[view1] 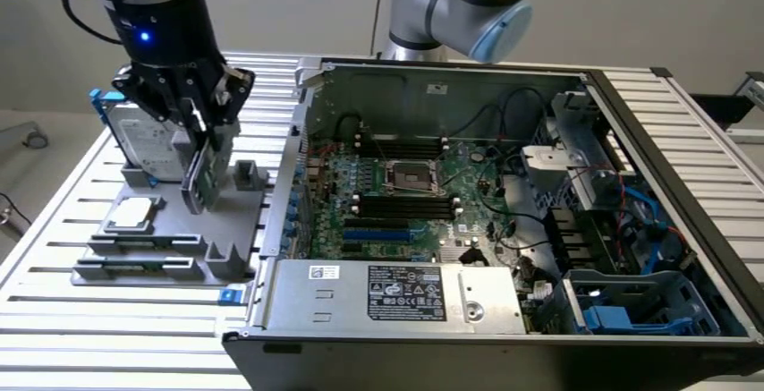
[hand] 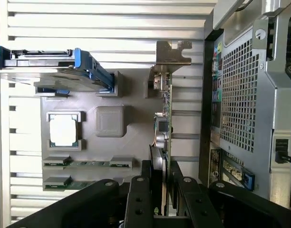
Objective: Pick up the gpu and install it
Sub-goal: 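Pick up the gpu and move the gpu toward the slot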
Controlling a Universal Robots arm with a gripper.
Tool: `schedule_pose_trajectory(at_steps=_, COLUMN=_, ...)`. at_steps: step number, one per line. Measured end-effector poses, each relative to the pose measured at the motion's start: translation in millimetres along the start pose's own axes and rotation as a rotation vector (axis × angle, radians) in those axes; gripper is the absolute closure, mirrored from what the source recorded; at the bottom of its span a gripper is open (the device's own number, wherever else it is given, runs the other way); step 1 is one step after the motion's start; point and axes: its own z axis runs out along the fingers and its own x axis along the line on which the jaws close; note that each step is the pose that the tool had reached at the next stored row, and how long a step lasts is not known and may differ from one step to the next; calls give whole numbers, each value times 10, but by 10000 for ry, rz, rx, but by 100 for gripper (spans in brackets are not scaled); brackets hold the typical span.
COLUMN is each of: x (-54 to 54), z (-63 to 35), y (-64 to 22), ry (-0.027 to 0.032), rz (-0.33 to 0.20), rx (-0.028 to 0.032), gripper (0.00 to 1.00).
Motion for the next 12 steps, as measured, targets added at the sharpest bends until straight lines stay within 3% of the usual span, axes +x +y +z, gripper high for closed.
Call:
schedule_pose_trajectory(at_steps=6, x=-88, z=-271, y=10, ry=-1, rz=-1, rx=0, gripper=74)
schedule_pose_trajectory(at_steps=12, x=-331, z=-550, y=19, ry=16, rz=-1, rx=-1, gripper=74)
